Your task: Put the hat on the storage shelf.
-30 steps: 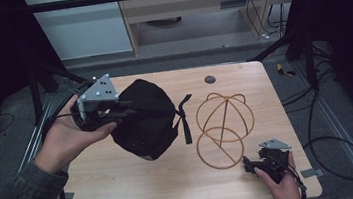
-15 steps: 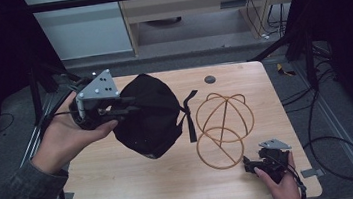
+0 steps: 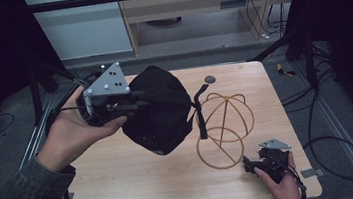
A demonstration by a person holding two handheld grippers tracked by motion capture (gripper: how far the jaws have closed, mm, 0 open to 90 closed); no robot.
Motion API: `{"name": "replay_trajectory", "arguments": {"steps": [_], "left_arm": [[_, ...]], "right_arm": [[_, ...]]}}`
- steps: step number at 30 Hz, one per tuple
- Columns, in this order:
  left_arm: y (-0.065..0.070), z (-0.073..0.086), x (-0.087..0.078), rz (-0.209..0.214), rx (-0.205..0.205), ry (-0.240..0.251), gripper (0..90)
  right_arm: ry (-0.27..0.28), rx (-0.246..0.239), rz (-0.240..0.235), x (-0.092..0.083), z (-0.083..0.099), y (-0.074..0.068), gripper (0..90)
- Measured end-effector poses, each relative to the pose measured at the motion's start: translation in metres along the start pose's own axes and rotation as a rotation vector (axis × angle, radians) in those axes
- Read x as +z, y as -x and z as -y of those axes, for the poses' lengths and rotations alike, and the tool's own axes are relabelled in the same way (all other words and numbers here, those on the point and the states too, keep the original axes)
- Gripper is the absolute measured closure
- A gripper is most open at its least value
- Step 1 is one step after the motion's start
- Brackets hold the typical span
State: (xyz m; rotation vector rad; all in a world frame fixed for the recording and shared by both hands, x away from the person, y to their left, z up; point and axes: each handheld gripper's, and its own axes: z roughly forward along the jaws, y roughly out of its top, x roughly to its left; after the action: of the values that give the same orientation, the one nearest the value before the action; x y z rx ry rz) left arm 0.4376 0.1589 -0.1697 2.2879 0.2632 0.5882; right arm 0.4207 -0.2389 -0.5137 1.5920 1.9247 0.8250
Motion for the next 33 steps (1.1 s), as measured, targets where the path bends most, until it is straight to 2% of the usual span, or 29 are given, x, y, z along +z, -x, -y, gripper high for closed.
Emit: {"name": "replay_trajectory", "arguments": {"steps": [5, 14, 25, 33], "left_arm": [[0.001, -0.007, 0.003, 0.006, -0.005, 0.005, 73.9], [0.005, -0.036, 0.022, 0.023, 0.034, 0.012, 73.8], [0.007, -0.053, 0.039, 0.040, 0.047, 0.007, 73.8], [0.011, -0.071, 0.051, 0.048, 0.072, 0.011, 73.8]], "right_arm": [[0.001, -0.006, 0.002, 0.000, 0.000, 0.000, 0.4], [0.001, 0.002, -0.001, 0.000, 0.000, 0.000, 0.4], [0.001, 0.001, -0.002, 0.000, 0.000, 0.000, 0.4], [0.001, 0.001, -0.002, 0.000, 0.000, 0.000, 0.4]]}}
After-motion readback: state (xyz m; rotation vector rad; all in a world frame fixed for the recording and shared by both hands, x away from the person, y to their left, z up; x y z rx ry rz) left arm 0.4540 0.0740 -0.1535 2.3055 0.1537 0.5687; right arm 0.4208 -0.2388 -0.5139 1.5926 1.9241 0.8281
